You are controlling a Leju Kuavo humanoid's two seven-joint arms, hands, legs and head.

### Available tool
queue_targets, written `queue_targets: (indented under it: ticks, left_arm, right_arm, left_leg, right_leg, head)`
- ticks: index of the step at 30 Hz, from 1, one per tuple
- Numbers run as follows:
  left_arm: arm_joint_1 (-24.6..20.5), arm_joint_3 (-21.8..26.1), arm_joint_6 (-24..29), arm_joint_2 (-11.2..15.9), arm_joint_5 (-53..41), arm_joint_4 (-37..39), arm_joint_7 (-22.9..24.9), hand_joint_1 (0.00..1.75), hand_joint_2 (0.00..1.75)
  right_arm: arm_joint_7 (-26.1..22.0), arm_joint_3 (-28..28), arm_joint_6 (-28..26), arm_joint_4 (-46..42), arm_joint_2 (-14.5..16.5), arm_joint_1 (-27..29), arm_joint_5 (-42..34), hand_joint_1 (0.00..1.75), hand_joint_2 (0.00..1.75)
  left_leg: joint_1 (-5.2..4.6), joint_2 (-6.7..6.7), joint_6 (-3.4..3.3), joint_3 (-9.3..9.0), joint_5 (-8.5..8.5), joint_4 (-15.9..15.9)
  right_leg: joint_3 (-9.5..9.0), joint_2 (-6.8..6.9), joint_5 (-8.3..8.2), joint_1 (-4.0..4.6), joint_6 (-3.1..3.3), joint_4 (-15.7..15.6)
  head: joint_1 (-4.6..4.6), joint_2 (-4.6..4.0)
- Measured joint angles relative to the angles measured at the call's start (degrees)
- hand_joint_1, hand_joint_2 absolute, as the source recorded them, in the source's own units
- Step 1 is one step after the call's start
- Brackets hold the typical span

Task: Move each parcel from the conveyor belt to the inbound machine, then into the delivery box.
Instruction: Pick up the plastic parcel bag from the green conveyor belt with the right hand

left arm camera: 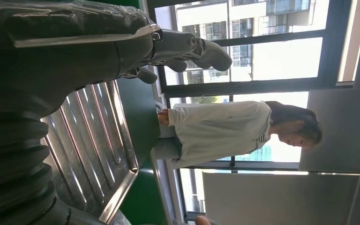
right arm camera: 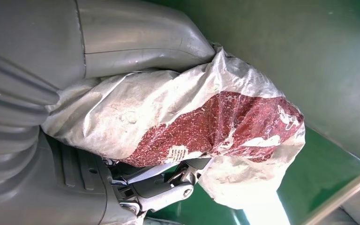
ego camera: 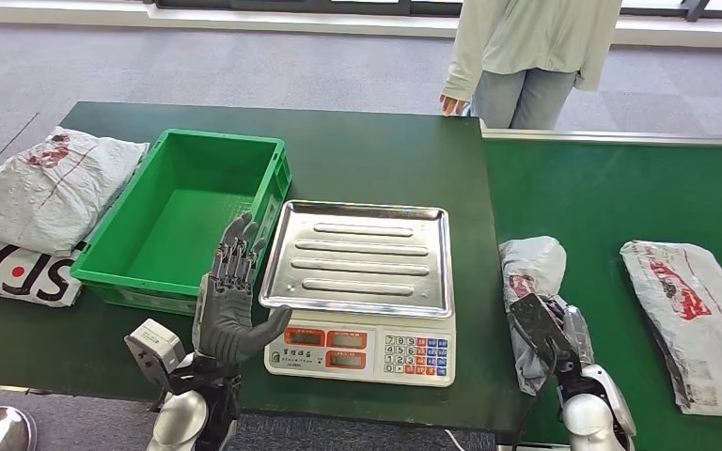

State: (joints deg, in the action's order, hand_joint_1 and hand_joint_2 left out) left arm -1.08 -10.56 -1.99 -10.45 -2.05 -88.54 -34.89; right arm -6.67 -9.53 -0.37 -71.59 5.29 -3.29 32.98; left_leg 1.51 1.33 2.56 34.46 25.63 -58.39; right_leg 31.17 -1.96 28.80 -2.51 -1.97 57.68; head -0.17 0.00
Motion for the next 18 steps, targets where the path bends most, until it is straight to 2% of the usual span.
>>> queue_targets:
  ticks: [6, 8, 12, 15, 18]
  left_arm:
    - [0.00, 0.00, 0.02, 0.01, 0.01, 0.00, -0.10, 0.00, 1.75]
    - [0.01, 0.00, 0.08, 0.02, 0.09, 0.01, -0.53, 0.00, 1.75]
    - [0.00, 0.00, 0.12, 0.03, 0.48, 0.36, -1.81, 0.00, 1.75]
    - [-0.05, 0.00, 0.14, 0.03, 0.86, 0.83, -2.43, 0.00, 1.75]
    - [-0.09, 0.00, 0.17, 0.03, 1.17, 1.12, -2.93, 0.00, 1.75]
  right_arm:
    - [-1.42, -0.02, -0.84, -1.04, 0.34, 0.08, -1.80, 1.75, 1.75]
    - [-5.47, -0.48, -3.32, -2.35, 0.65, 0.45, -7.72, 1.75, 1.75]
    - [-16.85, -3.12, -11.40, -8.47, 1.89, 1.86, -22.91, 1.75, 1.75]
    - [-24.45, -5.39, -19.00, -13.87, 3.03, 3.54, -27.19, 1.75, 1.75]
    - [-29.05, -6.60, -23.20, -19.07, 4.41, 5.36, -29.09, 1.75, 1.75]
  left_leg:
    - [-0.01, 0.04, -0.02, -0.01, -0.04, -0.01]
    - [-0.01, 0.06, -0.03, -0.01, -0.06, -0.03]
    - [-0.01, 0.25, -0.03, 0.00, -0.06, -0.04]
    - [-0.02, 0.40, -0.04, 0.03, -0.06, -0.05]
    - [-0.03, 0.40, -0.05, 0.05, -0.04, -0.04]
  right_leg:
    - [-0.03, 0.05, -0.01, -0.01, -0.01, 0.00]
    - [-0.02, 0.08, -0.01, -0.02, -0.01, 0.00]
    - [-0.07, 0.24, 0.03, -0.02, -0.02, -0.01]
    - [-0.14, 0.44, 0.10, -0.03, -0.04, -0.02]
    - [-0.14, 0.46, 0.10, -0.04, -0.04, -0.02]
  head:
    - [0.00, 0.00]
    - [0.00, 0.00]
    - [0.00, 0.00]
    - [0.00, 0.00]
    - [0.00, 0.00]
